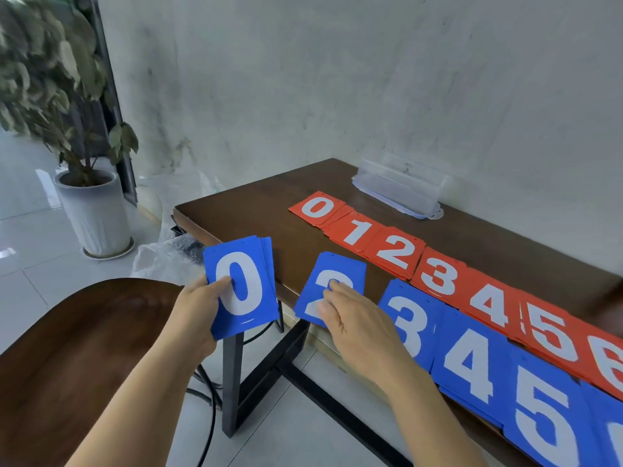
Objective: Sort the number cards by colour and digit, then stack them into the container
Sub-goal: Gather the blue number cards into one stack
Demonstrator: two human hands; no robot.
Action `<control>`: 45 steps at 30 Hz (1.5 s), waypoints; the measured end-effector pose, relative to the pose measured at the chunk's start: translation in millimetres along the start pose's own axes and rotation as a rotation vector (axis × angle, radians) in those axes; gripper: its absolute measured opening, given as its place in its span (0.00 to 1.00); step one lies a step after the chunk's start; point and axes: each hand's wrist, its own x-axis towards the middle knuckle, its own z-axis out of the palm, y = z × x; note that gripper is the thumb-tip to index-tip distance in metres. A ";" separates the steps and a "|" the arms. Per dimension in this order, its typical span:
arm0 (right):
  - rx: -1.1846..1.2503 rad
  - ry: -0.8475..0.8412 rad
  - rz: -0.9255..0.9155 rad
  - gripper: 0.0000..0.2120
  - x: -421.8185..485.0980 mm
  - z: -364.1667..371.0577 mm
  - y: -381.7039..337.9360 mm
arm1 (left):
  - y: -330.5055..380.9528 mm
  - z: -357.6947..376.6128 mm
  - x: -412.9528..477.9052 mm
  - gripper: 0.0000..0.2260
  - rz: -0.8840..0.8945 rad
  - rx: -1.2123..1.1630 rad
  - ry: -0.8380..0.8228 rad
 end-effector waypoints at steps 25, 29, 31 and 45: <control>0.123 -0.081 -0.129 0.29 15.0 3.7 -8.1 | -41.6 43.4 -4.7 0.10 0.127 0.072 -0.046; 0.104 -0.070 -0.148 0.30 16.1 8.6 -11.5 | -42.8 41.0 -7.1 0.10 0.189 0.114 -0.028; 0.128 -0.077 -0.127 0.29 11.7 3.7 -10.6 | -43.1 40.1 -9.0 0.10 0.206 0.106 -0.027; -0.160 -0.090 0.123 0.38 -69.0 -28.8 51.0 | -45.9 21.8 -44.3 0.11 0.192 -0.049 -0.055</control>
